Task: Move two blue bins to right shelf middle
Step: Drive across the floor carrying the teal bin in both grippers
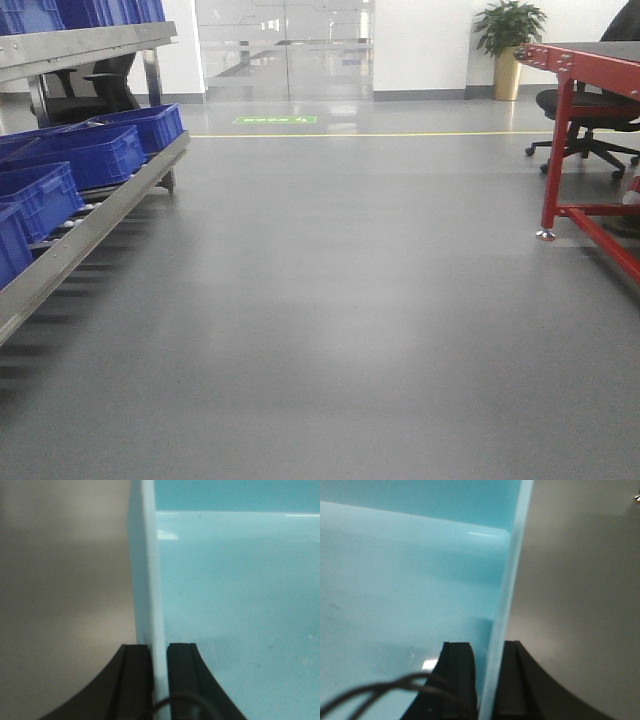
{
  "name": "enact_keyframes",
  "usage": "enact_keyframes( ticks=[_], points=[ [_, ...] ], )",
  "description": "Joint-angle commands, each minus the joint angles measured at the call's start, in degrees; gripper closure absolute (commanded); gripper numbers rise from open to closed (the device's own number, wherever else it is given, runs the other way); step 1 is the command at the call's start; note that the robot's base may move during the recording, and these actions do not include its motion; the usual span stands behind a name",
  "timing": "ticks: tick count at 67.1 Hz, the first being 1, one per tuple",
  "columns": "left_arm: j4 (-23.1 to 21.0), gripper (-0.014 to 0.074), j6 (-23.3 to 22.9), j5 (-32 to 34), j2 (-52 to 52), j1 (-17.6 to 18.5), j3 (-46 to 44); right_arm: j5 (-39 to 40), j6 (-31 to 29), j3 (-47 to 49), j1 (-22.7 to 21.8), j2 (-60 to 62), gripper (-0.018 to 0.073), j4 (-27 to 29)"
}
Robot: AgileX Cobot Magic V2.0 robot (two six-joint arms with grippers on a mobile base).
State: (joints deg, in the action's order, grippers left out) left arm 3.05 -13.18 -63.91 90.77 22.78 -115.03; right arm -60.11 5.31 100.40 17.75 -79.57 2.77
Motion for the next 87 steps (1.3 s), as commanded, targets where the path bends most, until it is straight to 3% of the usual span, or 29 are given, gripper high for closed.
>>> enact_keyframes(
  ticks=[1,87],
  points=[
    [-2.2,0.0708,0.5,3.3,-0.8,0.2,-0.6,2.2,-1.3,0.6,0.1,0.7,0.0713,1.4],
    [-2.2,0.0708,0.5,3.3,-0.8,0.2,-0.6,2.3,-1.3,0.6,0.1,0.7,0.0713,1.4]
  ],
)
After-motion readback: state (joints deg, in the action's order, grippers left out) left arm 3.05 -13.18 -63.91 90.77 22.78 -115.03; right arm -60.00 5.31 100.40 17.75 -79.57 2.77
